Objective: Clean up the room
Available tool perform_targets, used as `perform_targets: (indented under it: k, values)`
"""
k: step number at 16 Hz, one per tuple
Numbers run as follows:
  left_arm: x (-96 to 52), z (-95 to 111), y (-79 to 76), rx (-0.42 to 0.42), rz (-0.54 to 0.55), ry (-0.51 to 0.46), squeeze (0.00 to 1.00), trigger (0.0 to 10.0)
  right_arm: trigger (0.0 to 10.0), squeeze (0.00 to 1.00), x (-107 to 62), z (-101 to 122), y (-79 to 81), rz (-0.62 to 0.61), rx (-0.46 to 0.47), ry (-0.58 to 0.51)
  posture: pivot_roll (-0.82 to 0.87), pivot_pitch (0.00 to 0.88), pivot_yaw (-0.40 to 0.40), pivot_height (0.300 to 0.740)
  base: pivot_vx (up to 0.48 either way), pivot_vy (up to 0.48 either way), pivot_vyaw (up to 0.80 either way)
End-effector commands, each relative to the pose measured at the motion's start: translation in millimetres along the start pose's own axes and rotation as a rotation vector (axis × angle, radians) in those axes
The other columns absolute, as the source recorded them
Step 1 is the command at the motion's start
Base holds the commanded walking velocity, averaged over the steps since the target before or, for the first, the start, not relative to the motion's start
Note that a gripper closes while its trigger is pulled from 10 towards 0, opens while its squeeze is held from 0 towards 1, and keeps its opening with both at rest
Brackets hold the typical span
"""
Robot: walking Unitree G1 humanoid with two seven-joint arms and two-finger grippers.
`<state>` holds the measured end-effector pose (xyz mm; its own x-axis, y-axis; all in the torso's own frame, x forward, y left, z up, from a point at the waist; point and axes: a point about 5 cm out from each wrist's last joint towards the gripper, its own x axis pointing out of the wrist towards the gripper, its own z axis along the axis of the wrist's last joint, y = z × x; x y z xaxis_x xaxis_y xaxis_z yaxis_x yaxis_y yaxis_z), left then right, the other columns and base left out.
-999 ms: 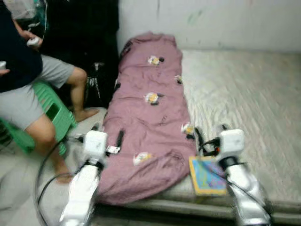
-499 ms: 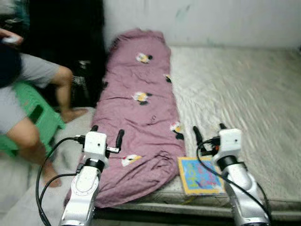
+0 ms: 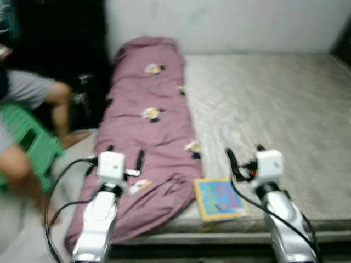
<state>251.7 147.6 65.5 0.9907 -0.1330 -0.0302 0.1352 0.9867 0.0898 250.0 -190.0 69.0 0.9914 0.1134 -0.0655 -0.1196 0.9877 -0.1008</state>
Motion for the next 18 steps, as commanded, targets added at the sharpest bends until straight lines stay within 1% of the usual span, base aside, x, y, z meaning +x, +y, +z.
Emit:
perform_targets:
  k: [1,7,18]
  values:
    - [-2.1,-3.2,6.0,0.011,0.017,0.022,0.0,10.0,10.0,0.0,1.3,6.4,3.0,0.014,0.002,-0.026,-0.07,0.005,0.01,0.74,0.0,-0.277,0.0]
    - [-3.9,-3.9,6.3,0.012,0.014,0.027,0.0,10.0,10.0,0.0,-2.4,4.6,3.3,0.02,-0.002,-0.018,-0.07,0.013,0.011,0.74,0.0,-0.277,0.0]
    - [-4.5,-4.0,6.6,0.015,0.013,0.029,0.0,10.0,10.0,0.0,-2.3,4.0,4.9,0.026,0.0,-0.013,-0.07,0.017,0.012,0.74,0.0,-0.274,0.0]
